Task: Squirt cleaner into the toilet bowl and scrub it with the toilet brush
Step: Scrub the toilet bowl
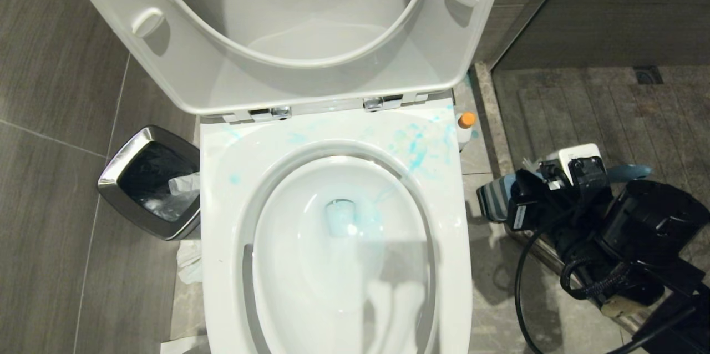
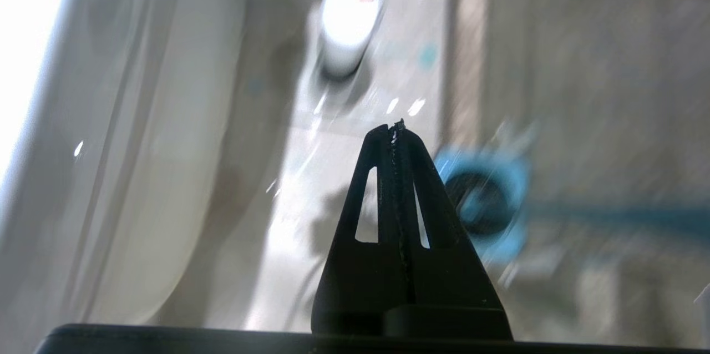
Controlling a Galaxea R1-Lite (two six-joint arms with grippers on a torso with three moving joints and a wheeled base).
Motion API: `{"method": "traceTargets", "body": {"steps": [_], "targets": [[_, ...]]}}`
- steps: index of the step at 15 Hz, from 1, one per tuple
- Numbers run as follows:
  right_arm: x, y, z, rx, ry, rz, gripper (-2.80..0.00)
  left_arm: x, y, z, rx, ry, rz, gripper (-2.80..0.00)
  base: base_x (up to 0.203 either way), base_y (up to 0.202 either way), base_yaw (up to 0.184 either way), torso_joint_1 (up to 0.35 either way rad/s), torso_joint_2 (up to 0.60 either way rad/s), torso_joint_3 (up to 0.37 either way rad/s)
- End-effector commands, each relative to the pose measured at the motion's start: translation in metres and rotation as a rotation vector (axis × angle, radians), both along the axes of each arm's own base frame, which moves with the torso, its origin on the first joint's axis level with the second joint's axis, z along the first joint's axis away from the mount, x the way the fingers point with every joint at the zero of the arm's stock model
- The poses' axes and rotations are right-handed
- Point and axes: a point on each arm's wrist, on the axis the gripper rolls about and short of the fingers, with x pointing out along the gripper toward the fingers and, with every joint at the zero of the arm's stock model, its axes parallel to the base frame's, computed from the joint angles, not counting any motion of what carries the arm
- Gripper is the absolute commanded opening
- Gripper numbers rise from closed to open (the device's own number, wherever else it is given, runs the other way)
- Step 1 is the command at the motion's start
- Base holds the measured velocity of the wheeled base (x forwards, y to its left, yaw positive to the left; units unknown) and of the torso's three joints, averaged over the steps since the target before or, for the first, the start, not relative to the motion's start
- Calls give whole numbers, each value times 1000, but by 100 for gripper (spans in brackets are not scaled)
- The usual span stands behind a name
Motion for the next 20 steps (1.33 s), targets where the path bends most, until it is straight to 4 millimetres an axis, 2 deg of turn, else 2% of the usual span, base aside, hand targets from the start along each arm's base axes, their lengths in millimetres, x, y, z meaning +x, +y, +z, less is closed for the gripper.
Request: {"method": "traceTargets", "body": {"steps": [1,3,5,6,10,15,16,20], "targets": [[-17,-1,-24,87,103,27,-280,0,0,0,0,2,1,-280,0,0,0,0,0,0],[-37,-5,-38,200,189,61,-280,0,0,0,0,2,1,-280,0,0,0,0,0,0],[-67,-5,-52,214,283,145,-280,0,0,0,0,2,1,-280,0,0,0,0,0,0],[-74,-10,-60,206,331,129,-280,0,0,0,0,2,0,-280,0,0,0,0,0,0],[-59,-30,-84,152,376,-171,-280,0,0,0,0,3,-1,-280,0,0,0,0,0,0],[-24,-63,-97,96,342,-373,-280,0,0,0,0,2,1,-280,0,0,0,0,0,0],[-19,-69,-96,82,332,-399,0,0,0,0,0,2,-1,-280,0,0,0,0,0,0],[-1,-73,-87,57,282,-389,0,0,0,0,0,2,-1,-280,0,0,0,0,0,0]]}}
